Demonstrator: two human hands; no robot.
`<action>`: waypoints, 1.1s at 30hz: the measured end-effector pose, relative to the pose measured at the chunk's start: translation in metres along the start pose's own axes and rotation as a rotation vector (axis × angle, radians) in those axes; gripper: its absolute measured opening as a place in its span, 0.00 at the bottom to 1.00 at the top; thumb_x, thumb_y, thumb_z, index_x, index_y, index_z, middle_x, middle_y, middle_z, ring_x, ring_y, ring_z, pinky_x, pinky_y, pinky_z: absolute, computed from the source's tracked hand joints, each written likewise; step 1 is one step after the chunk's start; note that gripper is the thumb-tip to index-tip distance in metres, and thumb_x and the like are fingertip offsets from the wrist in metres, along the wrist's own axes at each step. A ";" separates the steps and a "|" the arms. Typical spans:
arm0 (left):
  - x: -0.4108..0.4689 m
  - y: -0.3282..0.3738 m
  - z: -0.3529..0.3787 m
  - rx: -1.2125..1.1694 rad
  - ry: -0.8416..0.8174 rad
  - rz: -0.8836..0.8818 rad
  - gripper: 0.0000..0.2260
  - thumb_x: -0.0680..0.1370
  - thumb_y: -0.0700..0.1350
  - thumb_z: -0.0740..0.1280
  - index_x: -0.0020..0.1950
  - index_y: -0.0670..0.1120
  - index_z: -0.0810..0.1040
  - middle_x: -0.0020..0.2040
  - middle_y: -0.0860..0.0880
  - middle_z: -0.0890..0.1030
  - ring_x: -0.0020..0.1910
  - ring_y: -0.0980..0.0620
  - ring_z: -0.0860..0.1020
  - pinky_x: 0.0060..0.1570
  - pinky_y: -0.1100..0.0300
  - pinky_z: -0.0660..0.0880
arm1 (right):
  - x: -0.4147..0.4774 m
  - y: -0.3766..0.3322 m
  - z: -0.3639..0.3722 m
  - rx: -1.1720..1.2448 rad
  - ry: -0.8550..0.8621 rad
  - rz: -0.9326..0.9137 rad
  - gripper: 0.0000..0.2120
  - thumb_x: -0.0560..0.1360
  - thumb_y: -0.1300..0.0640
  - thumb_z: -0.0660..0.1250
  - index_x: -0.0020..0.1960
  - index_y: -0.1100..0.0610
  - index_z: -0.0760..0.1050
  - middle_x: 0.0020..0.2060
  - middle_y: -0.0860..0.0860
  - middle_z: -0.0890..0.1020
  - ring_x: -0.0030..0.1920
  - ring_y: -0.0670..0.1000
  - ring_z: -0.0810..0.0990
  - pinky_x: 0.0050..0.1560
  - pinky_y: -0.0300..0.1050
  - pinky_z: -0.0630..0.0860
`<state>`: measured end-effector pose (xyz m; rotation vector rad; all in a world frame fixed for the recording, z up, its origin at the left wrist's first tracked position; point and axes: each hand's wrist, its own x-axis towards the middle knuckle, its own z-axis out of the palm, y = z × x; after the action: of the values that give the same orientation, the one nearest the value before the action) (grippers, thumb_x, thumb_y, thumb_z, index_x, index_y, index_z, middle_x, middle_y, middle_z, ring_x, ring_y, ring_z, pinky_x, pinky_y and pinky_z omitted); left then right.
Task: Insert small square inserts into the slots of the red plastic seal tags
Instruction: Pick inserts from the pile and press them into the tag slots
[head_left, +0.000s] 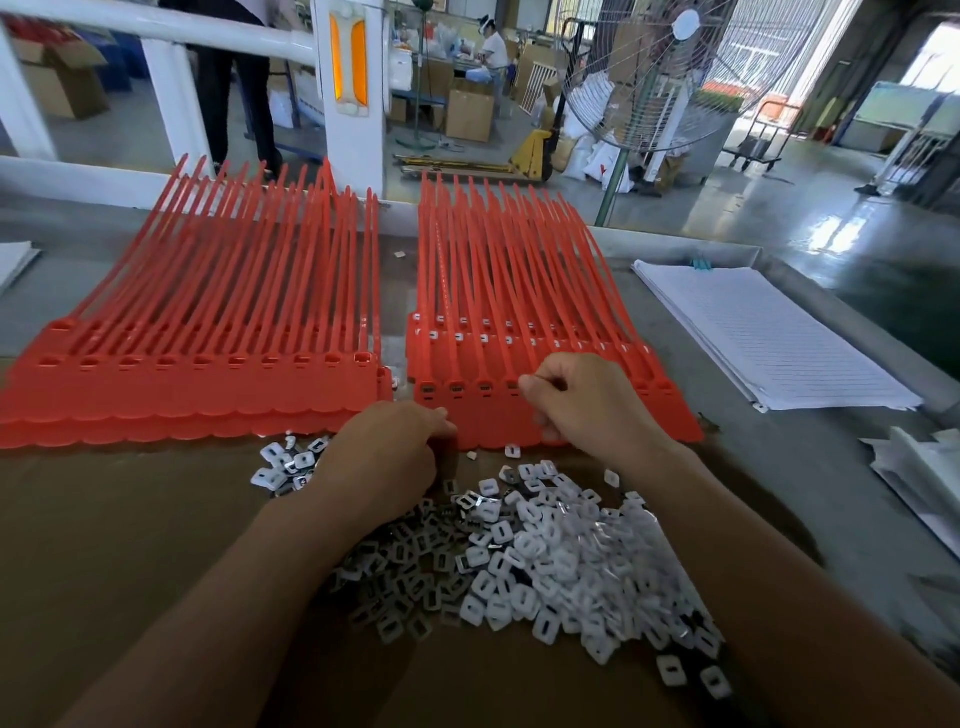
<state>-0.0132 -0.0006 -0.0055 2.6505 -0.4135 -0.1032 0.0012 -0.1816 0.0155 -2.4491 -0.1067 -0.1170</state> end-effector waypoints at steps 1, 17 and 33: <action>0.000 0.000 0.000 0.004 0.002 0.004 0.27 0.73 0.32 0.56 0.68 0.52 0.69 0.70 0.57 0.65 0.70 0.52 0.61 0.70 0.56 0.57 | 0.004 0.002 -0.001 -0.019 0.014 0.013 0.10 0.76 0.54 0.64 0.38 0.58 0.75 0.31 0.50 0.81 0.29 0.44 0.81 0.37 0.40 0.79; -0.002 0.000 0.003 -0.023 0.042 0.014 0.25 0.73 0.33 0.57 0.66 0.51 0.71 0.69 0.56 0.68 0.69 0.54 0.64 0.69 0.58 0.59 | 0.014 0.028 0.000 -0.542 0.000 -0.350 0.11 0.77 0.52 0.61 0.55 0.52 0.80 0.48 0.48 0.79 0.49 0.49 0.77 0.50 0.43 0.73; -0.002 0.000 0.003 -0.020 0.040 0.010 0.25 0.72 0.32 0.57 0.66 0.50 0.72 0.69 0.56 0.68 0.69 0.54 0.63 0.69 0.57 0.59 | 0.022 0.019 -0.004 -0.349 -0.137 -0.113 0.03 0.71 0.55 0.71 0.44 0.52 0.82 0.39 0.42 0.77 0.45 0.45 0.76 0.51 0.44 0.74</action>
<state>-0.0153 -0.0014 -0.0084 2.6263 -0.4104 -0.0511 0.0247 -0.1973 0.0092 -2.7982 -0.3078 -0.0179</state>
